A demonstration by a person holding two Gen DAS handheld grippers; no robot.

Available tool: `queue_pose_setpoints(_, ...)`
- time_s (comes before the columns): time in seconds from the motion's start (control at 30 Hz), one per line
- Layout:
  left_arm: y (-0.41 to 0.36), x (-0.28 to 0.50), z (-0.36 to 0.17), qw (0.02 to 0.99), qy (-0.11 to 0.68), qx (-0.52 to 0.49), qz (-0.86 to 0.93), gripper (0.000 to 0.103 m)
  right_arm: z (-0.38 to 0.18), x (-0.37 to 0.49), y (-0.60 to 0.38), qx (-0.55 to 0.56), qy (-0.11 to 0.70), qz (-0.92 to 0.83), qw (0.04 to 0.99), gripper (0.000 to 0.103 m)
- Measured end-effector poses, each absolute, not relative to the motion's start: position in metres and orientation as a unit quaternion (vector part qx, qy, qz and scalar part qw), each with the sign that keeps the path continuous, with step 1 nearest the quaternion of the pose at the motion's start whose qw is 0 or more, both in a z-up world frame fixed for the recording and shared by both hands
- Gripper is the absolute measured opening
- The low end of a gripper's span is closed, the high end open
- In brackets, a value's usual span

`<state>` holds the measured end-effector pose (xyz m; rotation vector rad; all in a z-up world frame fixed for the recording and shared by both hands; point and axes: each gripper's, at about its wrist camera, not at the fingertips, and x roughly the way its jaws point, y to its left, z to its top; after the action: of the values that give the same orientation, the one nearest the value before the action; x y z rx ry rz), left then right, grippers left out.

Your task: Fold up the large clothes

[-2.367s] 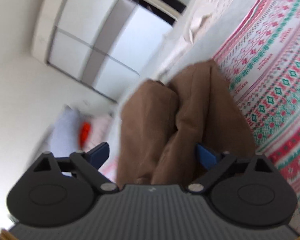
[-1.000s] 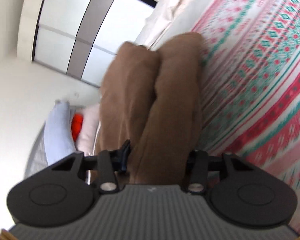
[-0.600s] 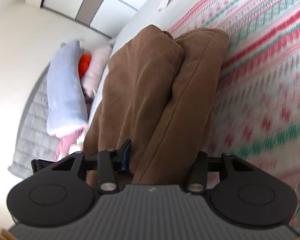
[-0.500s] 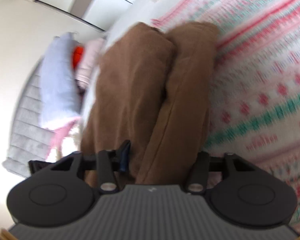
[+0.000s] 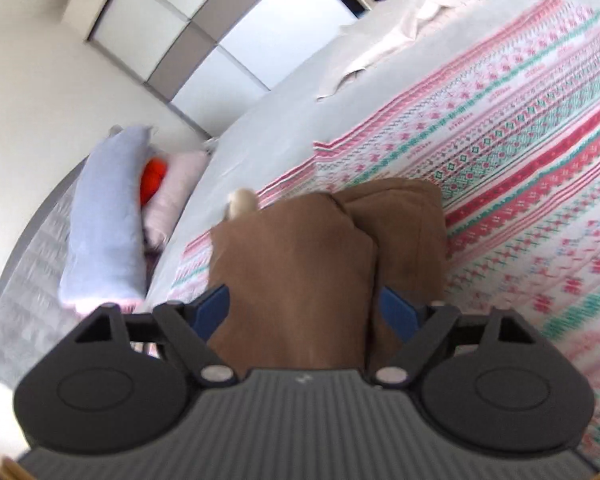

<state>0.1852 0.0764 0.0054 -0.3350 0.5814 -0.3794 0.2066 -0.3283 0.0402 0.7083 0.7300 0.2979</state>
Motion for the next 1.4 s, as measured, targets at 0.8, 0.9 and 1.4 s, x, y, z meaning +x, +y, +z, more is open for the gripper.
queue_pose_setpoints(0.8,0.024,0.234,0.011,0.925,0.232,-0.043,-0.298,0.087,0.023,0.213,-0.35,0.309,0.265,0.05,0.912,0.054)
queue_pose_setpoints(0.9,0.018,0.249,0.026,0.937,0.204,-0.051,-0.28,0.087,0.053,0.205,-0.325,0.31,0.242,0.05,0.918,0.054)
queue_pose_setpoints(1.4,-0.035,0.362,-0.014,0.946,0.238,0.028,-0.219,0.024,-0.04,0.262,-0.321,0.254,0.246,-0.034,0.935,0.034)
